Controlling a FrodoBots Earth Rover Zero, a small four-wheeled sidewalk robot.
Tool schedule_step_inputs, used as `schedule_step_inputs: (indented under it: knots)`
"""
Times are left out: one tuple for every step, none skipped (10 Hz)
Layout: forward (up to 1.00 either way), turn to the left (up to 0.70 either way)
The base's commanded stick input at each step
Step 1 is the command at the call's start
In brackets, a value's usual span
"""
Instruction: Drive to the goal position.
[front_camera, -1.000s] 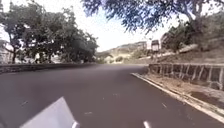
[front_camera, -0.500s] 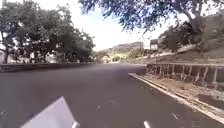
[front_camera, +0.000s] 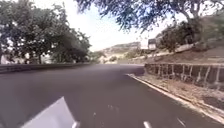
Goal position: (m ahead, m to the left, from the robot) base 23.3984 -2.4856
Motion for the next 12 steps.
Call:
schedule_step_inputs:
  knots:
    - [0.45, 0.0]
    - [0.45, 0.0]
    - [0.45, 0.0]
    - [0.45, 0.0]
    - [0.45, 0.0]
    - [0.45, 0.0]
    - [0.45, 0.0]
    - [0.45, 0.0]
    - [0.45, 0.0]
    - [0.45, 0.0]
    - [0.45, 0.0]
    - [0.45, 0.0]
